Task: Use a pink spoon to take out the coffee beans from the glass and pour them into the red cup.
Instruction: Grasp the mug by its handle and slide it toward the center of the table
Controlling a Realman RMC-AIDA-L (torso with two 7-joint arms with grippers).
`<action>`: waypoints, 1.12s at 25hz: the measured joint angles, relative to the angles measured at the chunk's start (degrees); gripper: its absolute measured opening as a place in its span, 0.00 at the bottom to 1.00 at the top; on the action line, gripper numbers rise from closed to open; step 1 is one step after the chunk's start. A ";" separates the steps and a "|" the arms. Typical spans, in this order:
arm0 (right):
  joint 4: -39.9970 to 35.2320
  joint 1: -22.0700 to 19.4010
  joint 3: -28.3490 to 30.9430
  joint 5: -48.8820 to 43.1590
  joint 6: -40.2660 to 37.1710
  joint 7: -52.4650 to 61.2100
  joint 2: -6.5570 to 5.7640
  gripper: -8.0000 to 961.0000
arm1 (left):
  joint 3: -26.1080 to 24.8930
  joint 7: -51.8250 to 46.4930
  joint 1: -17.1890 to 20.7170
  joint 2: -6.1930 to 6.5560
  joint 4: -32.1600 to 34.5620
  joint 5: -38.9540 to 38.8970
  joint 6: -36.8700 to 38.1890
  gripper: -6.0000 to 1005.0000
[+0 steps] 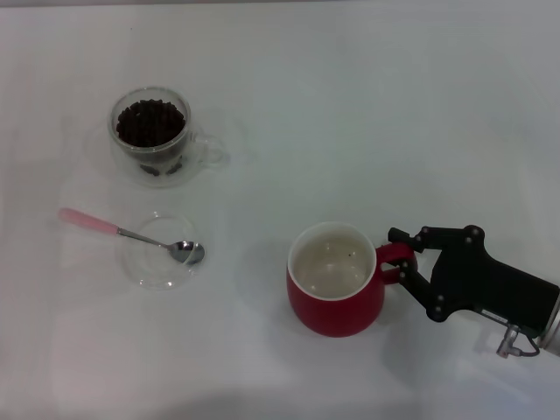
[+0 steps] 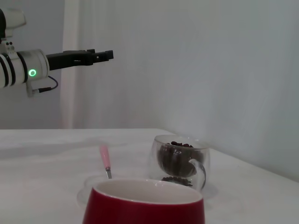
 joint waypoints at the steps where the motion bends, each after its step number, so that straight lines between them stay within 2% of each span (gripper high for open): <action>1: 0.00 0.00 0.07 0.10 0.19 -0.03 -0.04 0.20 | 0.07 0.00 0.17 0.00 0.00 0.00 0.05 0.84; 8: 0.28 0.03 2.14 0.78 1.82 0.09 -0.23 0.20 | 0.11 0.00 0.43 0.00 0.00 0.00 0.22 0.84; 16: 0.82 -0.76 2.96 0.85 1.61 -0.30 -0.52 0.37 | 0.04 0.00 0.54 0.01 0.27 0.01 0.31 0.84; 21: 0.99 -2.12 2.96 0.85 0.21 -0.42 -0.88 0.61 | -0.06 0.06 0.50 0.13 0.51 0.01 0.18 0.84; 28: 1.76 -4.09 3.34 0.84 -3.88 -1.78 -1.41 0.61 | -0.15 0.44 0.06 0.31 0.89 0.01 0.02 0.84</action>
